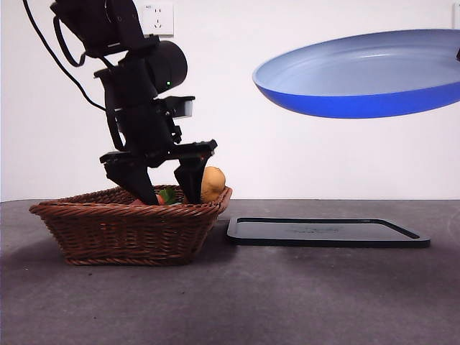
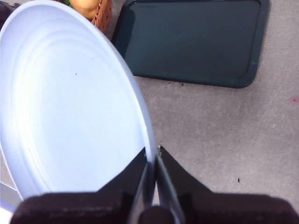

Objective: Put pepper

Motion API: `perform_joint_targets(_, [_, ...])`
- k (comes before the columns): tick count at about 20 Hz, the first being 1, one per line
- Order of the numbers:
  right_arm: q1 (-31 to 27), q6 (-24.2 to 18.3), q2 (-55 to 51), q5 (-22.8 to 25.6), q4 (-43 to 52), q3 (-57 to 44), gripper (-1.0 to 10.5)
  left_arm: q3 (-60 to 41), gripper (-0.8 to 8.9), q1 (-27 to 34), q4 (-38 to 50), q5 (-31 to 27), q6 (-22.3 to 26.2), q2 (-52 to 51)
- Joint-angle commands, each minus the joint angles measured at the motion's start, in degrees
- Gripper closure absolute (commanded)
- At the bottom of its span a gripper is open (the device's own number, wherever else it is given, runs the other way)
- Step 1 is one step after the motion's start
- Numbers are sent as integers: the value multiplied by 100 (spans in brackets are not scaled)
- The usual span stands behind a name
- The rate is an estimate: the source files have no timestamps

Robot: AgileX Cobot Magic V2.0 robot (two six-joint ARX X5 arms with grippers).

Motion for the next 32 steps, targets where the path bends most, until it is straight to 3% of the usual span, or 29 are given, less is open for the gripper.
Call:
perform_joint_targets(1, [7,72,13,-24,79,79,941,127,425,-28,63,-22,-37,258])
perform_joint_targets(12, [7,22,13,-24,107,79,941,127,525,-28,105,-136,-166,472])
perform_joint_targets(18, [7,-35,15,-22,125,79,941,133,645,-28,146,-131,-195,463])
perform_joint_targets(25, [7,-55,20,-17,166,79,941,153,651,-28,105,-127,-197,92])
perform_joint_targets(32, [7,-4,317,-20,210,79,941,153,651,-31,-431,-79,-186,-960])
